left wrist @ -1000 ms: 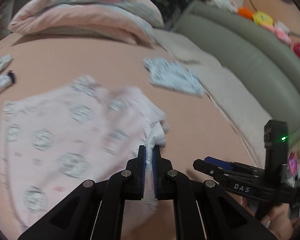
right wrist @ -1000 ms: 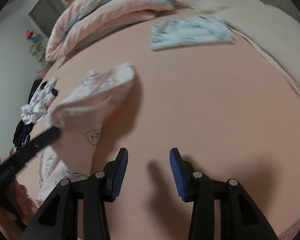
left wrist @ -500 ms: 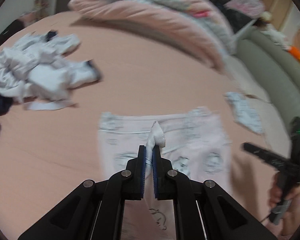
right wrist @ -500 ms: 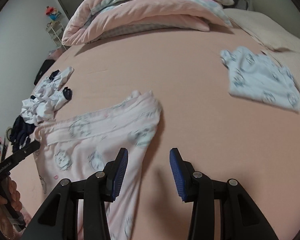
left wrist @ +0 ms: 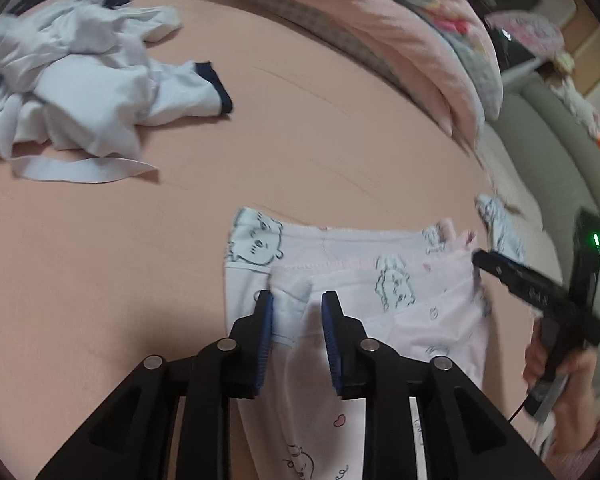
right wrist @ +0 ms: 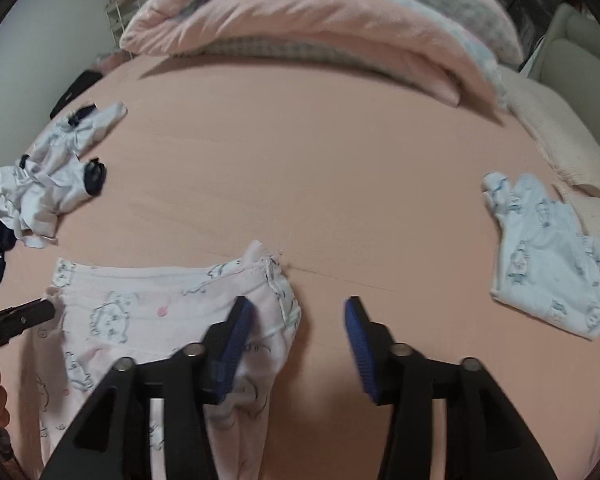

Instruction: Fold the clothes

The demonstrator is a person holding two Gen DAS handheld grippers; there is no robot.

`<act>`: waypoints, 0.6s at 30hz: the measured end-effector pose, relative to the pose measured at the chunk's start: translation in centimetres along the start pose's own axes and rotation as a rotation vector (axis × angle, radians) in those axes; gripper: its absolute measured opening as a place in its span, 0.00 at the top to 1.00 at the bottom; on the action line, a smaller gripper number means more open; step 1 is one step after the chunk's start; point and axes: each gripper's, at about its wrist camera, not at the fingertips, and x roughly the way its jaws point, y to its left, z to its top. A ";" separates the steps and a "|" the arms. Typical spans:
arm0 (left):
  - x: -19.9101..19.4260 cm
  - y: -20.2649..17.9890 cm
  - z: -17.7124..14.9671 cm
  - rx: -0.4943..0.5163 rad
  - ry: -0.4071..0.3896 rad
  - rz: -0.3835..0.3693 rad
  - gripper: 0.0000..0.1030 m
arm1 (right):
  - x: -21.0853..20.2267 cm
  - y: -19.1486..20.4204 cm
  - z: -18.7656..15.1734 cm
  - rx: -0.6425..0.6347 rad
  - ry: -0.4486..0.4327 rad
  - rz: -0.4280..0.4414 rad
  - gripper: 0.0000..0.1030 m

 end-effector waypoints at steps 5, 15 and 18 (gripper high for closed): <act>0.8 -0.5 -0.1 0.032 -0.012 0.016 0.79 | 0.6 -0.5 -0.3 0.032 0.006 0.172 0.92; -3.1 -1.6 1.4 0.110 -0.145 0.064 0.95 | -4.8 2.2 0.7 -0.069 -0.150 0.181 0.96; -2.3 -1.8 2.7 0.134 -0.137 0.092 0.95 | -4.0 2.9 1.9 -0.085 -0.149 0.148 0.96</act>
